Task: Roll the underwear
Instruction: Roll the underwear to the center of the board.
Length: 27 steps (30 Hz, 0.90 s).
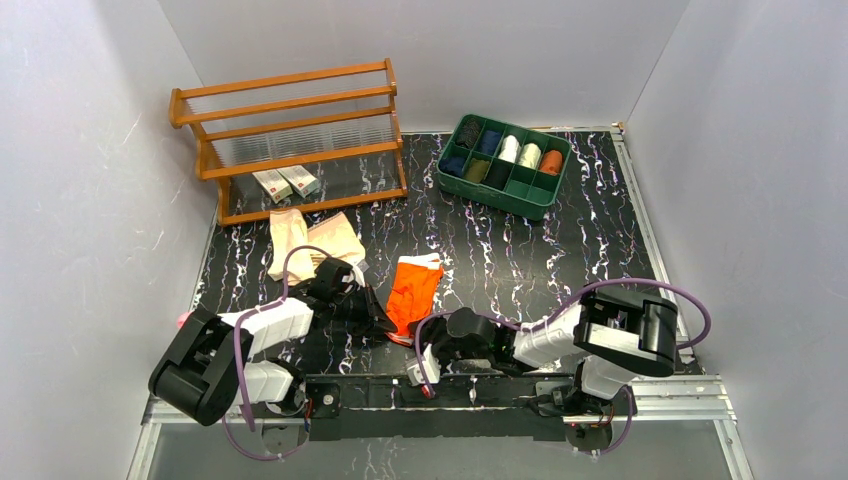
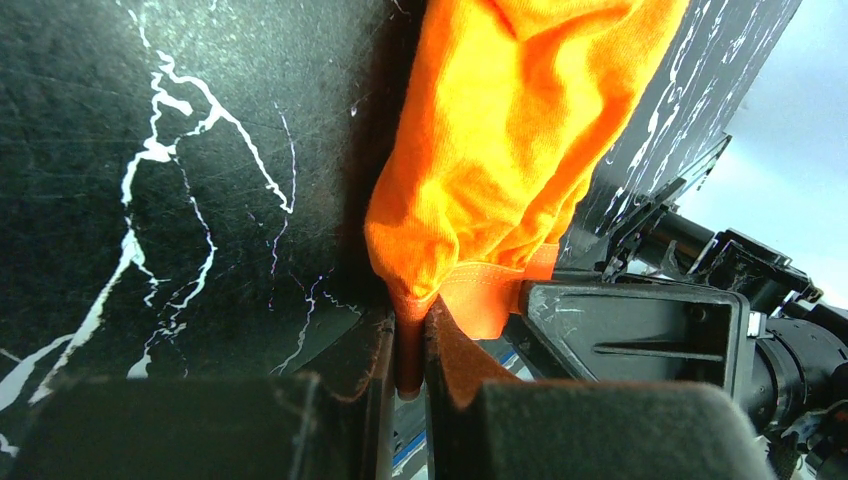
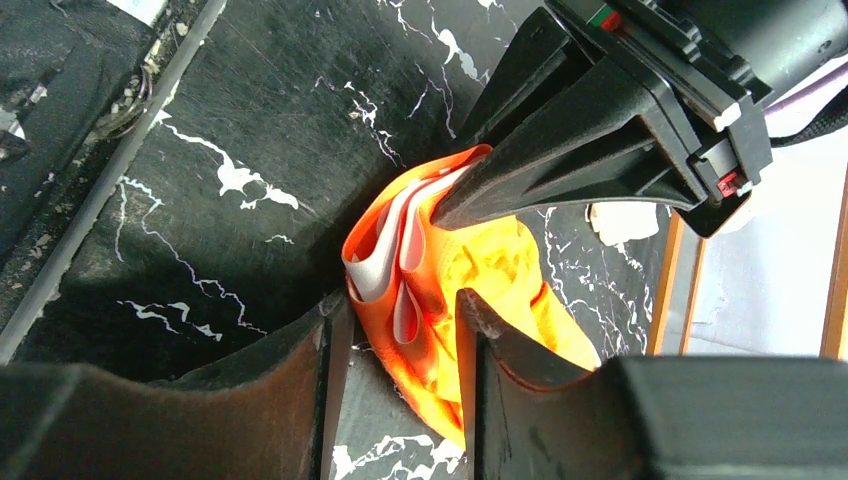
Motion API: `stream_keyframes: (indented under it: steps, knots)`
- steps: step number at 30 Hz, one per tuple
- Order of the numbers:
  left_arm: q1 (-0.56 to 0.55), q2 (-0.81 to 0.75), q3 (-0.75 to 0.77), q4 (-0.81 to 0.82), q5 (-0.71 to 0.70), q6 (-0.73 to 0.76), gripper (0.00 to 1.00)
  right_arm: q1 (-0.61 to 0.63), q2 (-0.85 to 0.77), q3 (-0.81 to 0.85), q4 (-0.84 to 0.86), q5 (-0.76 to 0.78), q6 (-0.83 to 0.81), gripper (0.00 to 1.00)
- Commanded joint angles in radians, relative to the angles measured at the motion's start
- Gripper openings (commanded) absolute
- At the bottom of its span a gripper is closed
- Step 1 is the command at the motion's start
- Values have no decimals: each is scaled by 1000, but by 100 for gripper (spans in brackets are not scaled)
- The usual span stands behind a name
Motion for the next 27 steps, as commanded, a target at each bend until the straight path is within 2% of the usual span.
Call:
stream_keyframes:
  steps: [1,7,10,14,16,21,25,27]
  knots:
    - [2,26,-9,-88,-57,36,0,7,26,10,41,-31,11,47]
    - [3,26,-12,-85,-58,33,0,9,53,16,72,-33,30,34]
    - [3,17,-14,-90,-68,28,0,9,62,-6,148,2,60,18]
    - [4,-45,-35,-58,-80,-3,0,8,41,-16,173,11,174,2]
    - [4,-99,-59,-17,-89,-45,1,8,34,-16,180,4,241,1]
    - [4,-247,-100,7,-139,-119,22,-2,26,-33,256,-41,394,1]
    - [4,-306,-105,-16,-164,-127,52,-18,38,-77,373,-95,482,1]
    - [4,-322,-105,-25,-171,-127,58,-29,48,-91,410,-117,519,1]
